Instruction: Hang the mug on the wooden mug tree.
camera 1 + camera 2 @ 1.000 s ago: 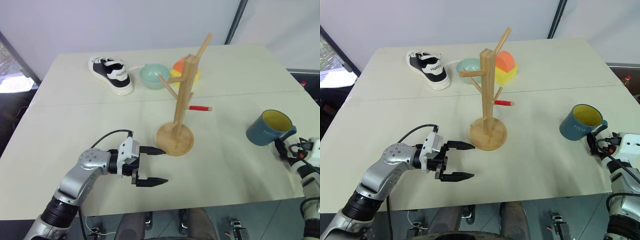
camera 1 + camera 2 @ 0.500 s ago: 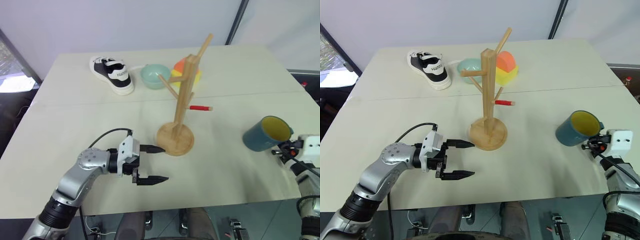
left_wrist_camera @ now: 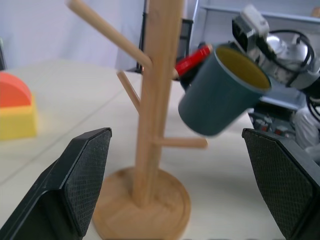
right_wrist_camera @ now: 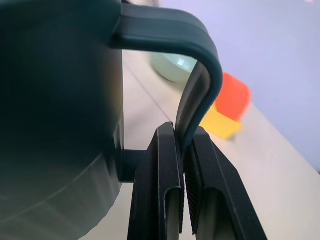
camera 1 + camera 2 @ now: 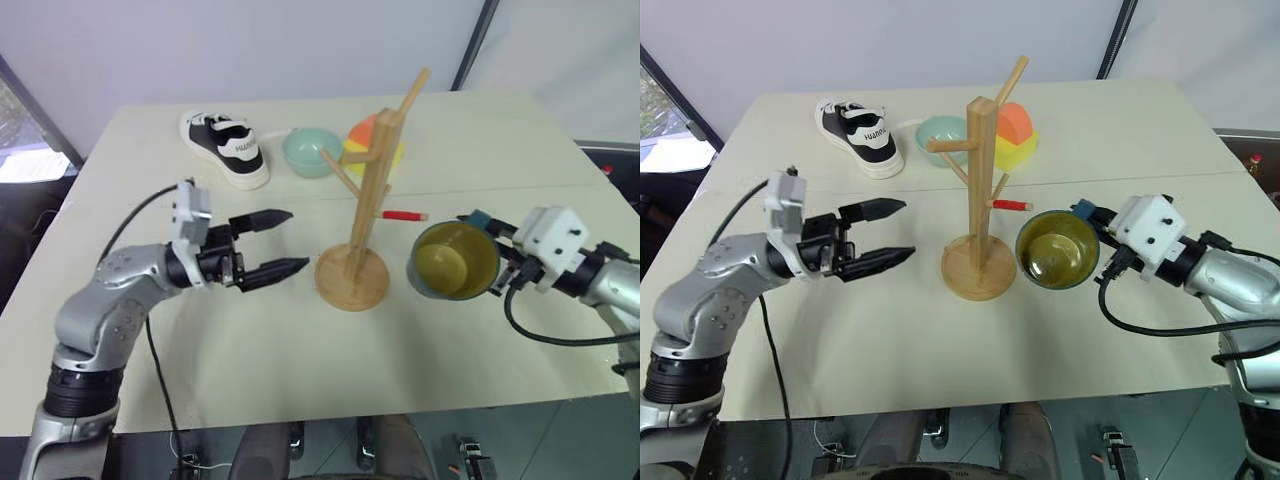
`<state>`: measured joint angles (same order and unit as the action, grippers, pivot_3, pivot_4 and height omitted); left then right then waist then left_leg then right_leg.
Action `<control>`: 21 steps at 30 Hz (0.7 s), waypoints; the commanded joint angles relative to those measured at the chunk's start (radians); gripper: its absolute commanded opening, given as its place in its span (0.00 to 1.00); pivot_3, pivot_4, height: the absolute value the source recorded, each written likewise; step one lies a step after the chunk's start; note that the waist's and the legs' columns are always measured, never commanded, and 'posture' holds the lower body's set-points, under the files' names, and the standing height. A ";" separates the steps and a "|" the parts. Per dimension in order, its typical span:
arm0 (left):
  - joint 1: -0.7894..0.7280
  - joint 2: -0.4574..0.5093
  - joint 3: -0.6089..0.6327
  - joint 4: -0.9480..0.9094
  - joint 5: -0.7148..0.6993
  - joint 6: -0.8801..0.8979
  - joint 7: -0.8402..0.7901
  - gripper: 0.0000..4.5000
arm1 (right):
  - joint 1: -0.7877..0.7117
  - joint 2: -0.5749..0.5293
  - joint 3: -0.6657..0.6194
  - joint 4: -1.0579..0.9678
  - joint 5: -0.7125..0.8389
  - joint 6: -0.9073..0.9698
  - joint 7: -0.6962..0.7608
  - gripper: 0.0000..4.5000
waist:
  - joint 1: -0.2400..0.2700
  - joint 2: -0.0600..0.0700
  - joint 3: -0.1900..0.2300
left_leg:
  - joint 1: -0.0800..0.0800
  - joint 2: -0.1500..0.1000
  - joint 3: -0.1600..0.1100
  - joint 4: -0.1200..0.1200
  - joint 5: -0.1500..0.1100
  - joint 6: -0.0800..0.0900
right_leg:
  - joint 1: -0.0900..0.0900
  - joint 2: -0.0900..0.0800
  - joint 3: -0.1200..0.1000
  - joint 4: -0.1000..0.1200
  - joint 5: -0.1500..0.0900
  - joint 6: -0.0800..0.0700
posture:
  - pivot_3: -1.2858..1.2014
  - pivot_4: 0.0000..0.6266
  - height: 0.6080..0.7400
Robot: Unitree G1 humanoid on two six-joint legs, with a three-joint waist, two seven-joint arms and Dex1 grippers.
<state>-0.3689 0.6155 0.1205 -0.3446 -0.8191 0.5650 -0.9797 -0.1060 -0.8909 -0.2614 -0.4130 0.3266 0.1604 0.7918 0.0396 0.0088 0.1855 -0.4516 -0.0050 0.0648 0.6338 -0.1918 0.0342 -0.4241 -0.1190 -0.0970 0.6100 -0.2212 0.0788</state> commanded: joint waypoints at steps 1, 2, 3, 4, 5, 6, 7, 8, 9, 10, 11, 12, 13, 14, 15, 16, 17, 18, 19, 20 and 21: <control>-0.026 0.018 0.038 -0.068 -0.050 0.023 0.019 1.00 | -0.055 -0.034 0.008 -0.049 0.001 0.012 0.025 0.01 | 0.001 -0.001 0.001 | -0.001 0.000 0.001 0.000 0.000 0.001 | -0.001 0.000 0.000 0.000 0.001 -0.001 | 0.52 0.24 0.94; -0.027 0.020 0.037 -0.074 -0.054 0.028 0.022 1.00 | -0.065 -0.035 0.013 -0.053 0.003 0.018 0.028 0.01 | 0.001 -0.001 0.001 | -0.001 0.000 0.001 0.000 -0.001 0.001 | -0.001 0.000 0.000 0.001 0.001 -0.001 | 0.52 0.24 0.94; -0.026 0.022 0.036 -0.081 -0.057 0.033 0.025 1.00 | -0.075 -0.038 0.018 -0.055 0.001 0.019 0.032 0.01 | 0.001 -0.001 0.001 | -0.001 0.000 0.001 0.000 -0.001 0.002 | -0.001 0.000 0.000 0.001 0.001 -0.001 | 0.52 0.24 0.94; -0.026 0.024 0.034 -0.086 -0.060 0.036 0.028 1.00 | -0.083 -0.041 0.023 -0.055 -0.004 0.016 0.038 0.01 | 0.001 -0.001 0.001 | -0.001 0.000 0.001 -0.001 0.000 0.003 | -0.001 0.000 0.000 0.001 0.001 -0.001 | 0.52 0.24 0.94; -0.025 0.026 0.031 -0.091 -0.059 0.039 0.030 1.00 | -0.094 -0.043 0.027 -0.057 -0.003 0.019 0.043 0.01 | 0.000 -0.002 0.001 | -0.001 0.000 0.002 -0.001 0.000 0.003 | -0.001 0.001 0.000 0.002 0.001 -0.001 | 0.52 0.24 0.94; -0.022 0.028 0.030 -0.095 -0.058 0.042 0.031 1.00 | -0.102 -0.045 0.030 -0.062 0.000 0.024 0.049 0.01 | 0.000 -0.002 0.001 | -0.001 0.000 0.002 -0.001 0.000 0.004 | -0.002 0.001 -0.001 0.002 0.001 -0.001 | 0.52 0.24 0.94; -0.020 0.031 0.027 -0.099 -0.055 0.044 0.030 1.00 | -0.107 -0.053 0.036 -0.067 -0.002 0.027 0.059 0.01 | -0.001 -0.002 0.001 | 0.000 0.000 0.003 -0.001 0.000 0.004 | -0.002 0.001 -0.001 0.003 0.001 -0.001 | 0.52 0.24 0.94; -0.017 0.034 0.025 -0.102 -0.053 0.046 0.029 1.00 | -0.111 -0.060 0.040 -0.073 -0.005 0.028 0.067 0.01 | -0.001 -0.002 0.001 | 0.000 0.000 0.003 0.000 0.001 0.003 | -0.002 0.001 -0.001 0.003 0.001 -0.001 | 0.52 0.24 0.94; -0.014 0.035 0.025 -0.105 -0.052 0.047 0.029 1.00 | -0.114 -0.063 0.042 -0.080 -0.004 0.033 0.072 0.01 | -0.001 -0.002 0.001 | 0.000 0.000 0.003 0.000 0.000 0.003 | -0.002 0.001 -0.001 0.003 0.001 -0.001 | 0.52 0.24 0.94; -0.013 0.035 0.024 -0.107 -0.051 0.048 0.029 1.00 | -0.118 -0.064 0.044 -0.087 -0.001 0.039 0.075 0.01 | -0.001 -0.002 0.001 | 0.000 0.000 0.004 0.000 0.000 0.002 | -0.001 0.001 -0.001 0.003 0.001 -0.001 | 0.52 0.24 0.94; -0.013 0.036 0.021 -0.106 -0.049 0.048 0.030 1.00 | -0.124 -0.065 0.047 -0.094 0.005 0.047 0.077 0.01 | -0.001 -0.002 0.001 | 0.001 0.000 0.004 0.001 -0.001 0.002 | -0.001 0.001 -0.001 0.003 0.001 -0.001 | 0.52 0.24 0.94; -0.012 0.036 0.018 -0.105 -0.046 0.047 0.030 1.00 | -0.130 -0.067 0.050 -0.102 0.006 0.053 0.081 0.01 | -0.001 -0.002 0.001 | 0.001 0.001 0.005 0.001 -0.001 0.001 | -0.001 0.001 -0.001 0.003 0.001 0.000 | 0.52 0.24 0.94; -0.010 0.038 0.017 -0.106 -0.045 0.047 0.030 1.00 | -0.133 -0.069 0.052 -0.110 0.006 0.059 0.084 0.01 | -0.001 -0.002 0.001 | 0.001 0.001 0.005 0.001 -0.001 0.001 | -0.001 0.001 -0.001 0.003 0.000 0.001 | 0.52 0.24 0.94; -0.013 0.036 0.012 -0.105 -0.043 0.047 0.032 1.00 | -0.148 -0.070 0.062 -0.119 0.004 0.071 0.083 0.01 | -0.001 -0.002 0.001 | 0.001 0.001 0.005 0.001 -0.001 0.001 | -0.001 0.000 -0.001 0.003 0.000 0.001 | 0.52 0.24 0.94; -0.014 0.035 0.010 -0.105 -0.044 0.048 0.033 1.00 | -0.162 -0.070 0.070 -0.128 0.003 0.085 0.079 0.01 | -0.002 -0.002 0.001 | 0.001 0.001 0.006 0.002 -0.001 0.001 | -0.001 0.000 -0.001 0.003 0.000 0.001 | 0.52 0.24 0.94; -0.016 0.034 0.008 -0.105 -0.044 0.048 0.035 1.00 | -0.173 -0.069 0.076 -0.135 0.002 0.096 0.077 0.01 | -0.002 -0.002 0.001 | 0.001 0.001 0.006 0.002 -0.001 0.001 | -0.002 -0.001 0.000 0.003 0.000 0.001 | 0.52 0.24 0.94; -0.016 0.033 0.007 -0.106 -0.045 0.048 0.036 1.00 | -0.184 -0.069 0.083 -0.139 0.001 0.107 0.075 0.01 | -0.002 -0.002 0.001 | 0.001 0.001 0.006 0.002 -0.001 0.001 | -0.002 -0.001 0.000 0.003 0.000 0.001 | 0.52 0.24 0.94; -0.017 0.032 0.005 -0.105 -0.045 0.049 0.036 1.00 | -0.196 -0.067 0.091 -0.140 -0.003 0.117 0.073 0.01 | -0.001 -0.002 0.001 | 0.001 0.002 0.006 0.002 -0.001 0.001 | -0.002 -0.001 0.000 0.003 0.001 0.000 | 0.52 0.24 0.94; -0.018 0.031 0.003 -0.105 -0.044 0.049 0.036 1.00 | -0.208 -0.066 0.100 -0.139 -0.009 0.124 0.071 0.01 | -0.001 -0.002 0.001 | 0.001 0.002 0.006 0.002 -0.001 0.001 | -0.002 -0.001 0.000 0.003 0.001 -0.001 | 0.52 0.24 0.94; -0.019 0.029 0.001 -0.103 -0.043 0.049 0.036 1.00 | -0.219 -0.064 0.110 -0.136 -0.017 0.129 0.069 0.01 | -0.001 -0.002 0.001 | 0.001 0.002 0.006 0.001 -0.001 0.001 | -0.002 -0.001 0.000 0.003 0.001 -0.001 | 0.52 0.24 0.94; -0.021 0.027 0.000 -0.102 -0.042 0.050 0.036 1.00 | -0.228 -0.062 0.120 -0.132 -0.025 0.132 0.067 0.01 | -0.001 -0.002 0.001 | 0.001 0.002 0.006 0.001 -0.001 0.001 | -0.002 -0.001 0.000 0.003 0.002 -0.001 | 0.52 0.24 0.94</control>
<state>-0.3778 0.6423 0.1270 -0.4170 -0.8583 0.6206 -0.9460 -0.3087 -0.9436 -0.1393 -0.5247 0.3156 0.2889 0.8693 0.0386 0.0070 0.1863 -0.4510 -0.0032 0.0710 0.6348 -0.1926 0.0354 -0.4266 -0.1196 -0.0973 0.6130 -0.2197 0.0774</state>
